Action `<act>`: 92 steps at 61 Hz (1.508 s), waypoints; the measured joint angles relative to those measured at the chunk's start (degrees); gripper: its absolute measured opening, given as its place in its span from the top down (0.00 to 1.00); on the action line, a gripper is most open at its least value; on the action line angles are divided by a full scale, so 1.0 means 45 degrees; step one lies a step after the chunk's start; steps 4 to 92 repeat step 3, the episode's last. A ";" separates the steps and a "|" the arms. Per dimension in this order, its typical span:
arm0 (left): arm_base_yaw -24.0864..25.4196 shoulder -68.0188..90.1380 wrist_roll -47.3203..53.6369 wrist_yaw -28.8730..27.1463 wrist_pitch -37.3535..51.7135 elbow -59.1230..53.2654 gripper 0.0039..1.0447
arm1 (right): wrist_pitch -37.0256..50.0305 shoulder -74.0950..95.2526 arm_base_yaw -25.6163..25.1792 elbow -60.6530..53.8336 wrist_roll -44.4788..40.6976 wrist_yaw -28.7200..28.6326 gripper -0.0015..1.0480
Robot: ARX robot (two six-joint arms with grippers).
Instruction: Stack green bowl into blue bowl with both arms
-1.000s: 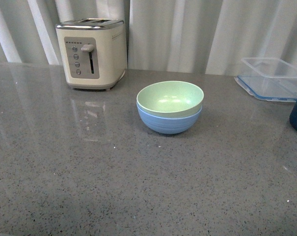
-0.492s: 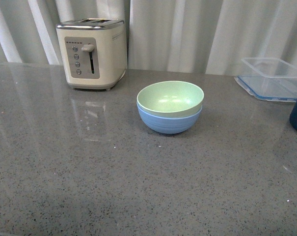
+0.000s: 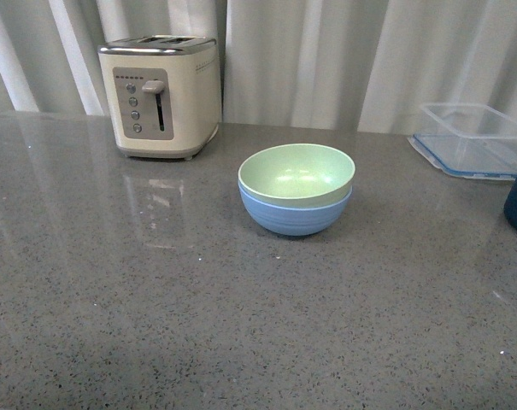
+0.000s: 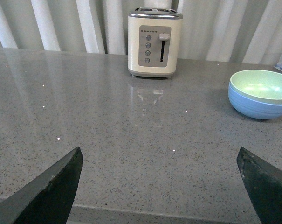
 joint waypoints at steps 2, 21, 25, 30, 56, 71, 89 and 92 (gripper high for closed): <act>0.0000 0.0000 0.0000 0.0000 0.0000 0.0000 0.06 | 0.0000 0.0000 0.0000 0.0000 0.0005 0.0000 0.10; 0.0000 0.0000 0.0000 0.0000 0.0000 0.0000 0.06 | 0.0000 0.0000 0.0000 0.0000 0.0005 0.0000 0.10; 0.0000 0.0000 0.0000 0.0000 0.0000 0.0000 0.06 | 0.0000 0.0000 0.0000 0.0000 0.0005 0.0000 0.10; 0.0000 0.0000 0.0000 0.0000 0.0000 0.0000 0.06 | 0.0000 0.0000 0.0000 0.0000 0.0005 0.0000 0.10; 0.0000 0.0000 0.0000 0.0000 0.0000 0.0000 0.06 | 0.0000 0.0000 0.0000 0.0000 0.0005 0.0000 0.10; 0.0000 0.0000 0.0000 0.0000 0.0000 0.0000 0.06 | 0.0000 0.0000 0.0000 0.0000 0.0005 0.0000 0.10; 0.0000 0.0000 0.0000 0.0000 0.0000 0.0000 0.06 | 0.0000 0.0000 0.0000 0.0000 0.0005 0.0000 0.10; 0.0000 0.0000 0.0000 0.0000 0.0000 0.0000 0.06 | 0.0000 0.0000 0.0000 0.0000 0.0005 0.0000 0.10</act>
